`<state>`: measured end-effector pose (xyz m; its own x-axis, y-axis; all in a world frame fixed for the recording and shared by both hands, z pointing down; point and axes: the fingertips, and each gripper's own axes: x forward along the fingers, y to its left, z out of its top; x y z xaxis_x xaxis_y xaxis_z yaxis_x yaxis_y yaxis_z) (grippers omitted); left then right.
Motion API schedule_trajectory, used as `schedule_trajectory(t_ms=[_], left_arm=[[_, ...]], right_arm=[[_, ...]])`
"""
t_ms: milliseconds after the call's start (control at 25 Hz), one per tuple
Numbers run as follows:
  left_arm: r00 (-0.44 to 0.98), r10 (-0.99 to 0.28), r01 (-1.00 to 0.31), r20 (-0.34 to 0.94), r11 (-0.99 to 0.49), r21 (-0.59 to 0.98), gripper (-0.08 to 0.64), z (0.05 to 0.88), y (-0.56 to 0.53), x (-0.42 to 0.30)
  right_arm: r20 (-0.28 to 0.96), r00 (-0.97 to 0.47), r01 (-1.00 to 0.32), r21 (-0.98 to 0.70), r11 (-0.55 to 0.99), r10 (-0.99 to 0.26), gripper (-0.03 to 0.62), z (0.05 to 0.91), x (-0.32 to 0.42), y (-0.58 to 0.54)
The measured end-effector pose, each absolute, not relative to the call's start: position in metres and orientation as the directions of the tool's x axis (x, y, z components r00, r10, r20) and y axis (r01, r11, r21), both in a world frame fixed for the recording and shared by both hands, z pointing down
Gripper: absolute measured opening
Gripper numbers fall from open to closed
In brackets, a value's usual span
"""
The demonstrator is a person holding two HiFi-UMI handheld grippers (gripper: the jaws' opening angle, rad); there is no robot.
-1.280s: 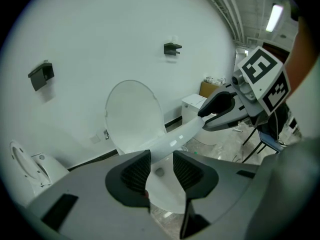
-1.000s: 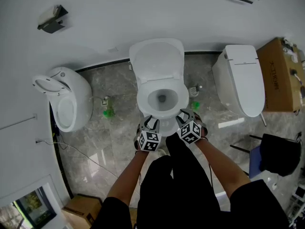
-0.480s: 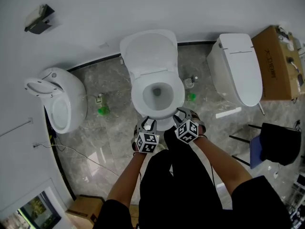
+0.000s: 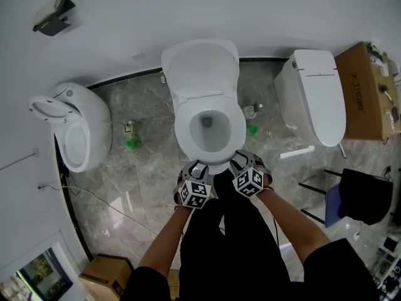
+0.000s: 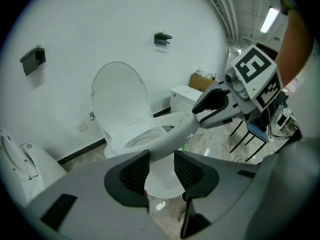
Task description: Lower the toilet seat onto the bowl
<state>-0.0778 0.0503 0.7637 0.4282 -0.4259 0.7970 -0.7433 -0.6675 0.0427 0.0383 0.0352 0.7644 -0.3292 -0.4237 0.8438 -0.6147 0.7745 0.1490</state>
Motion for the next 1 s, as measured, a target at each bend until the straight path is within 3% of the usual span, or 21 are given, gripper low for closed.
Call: schedule_trajectory(t_ms=[1000], left_arm=[[0.407,-0.257,-0.792,0.876,-0.578,0.198,0.16,0.831,0.1,-0.075]], right_arm=[[0.914,-0.376,-0.536,-0.078,0.841,-0.154,0.201,0.832,0.043,0.084]])
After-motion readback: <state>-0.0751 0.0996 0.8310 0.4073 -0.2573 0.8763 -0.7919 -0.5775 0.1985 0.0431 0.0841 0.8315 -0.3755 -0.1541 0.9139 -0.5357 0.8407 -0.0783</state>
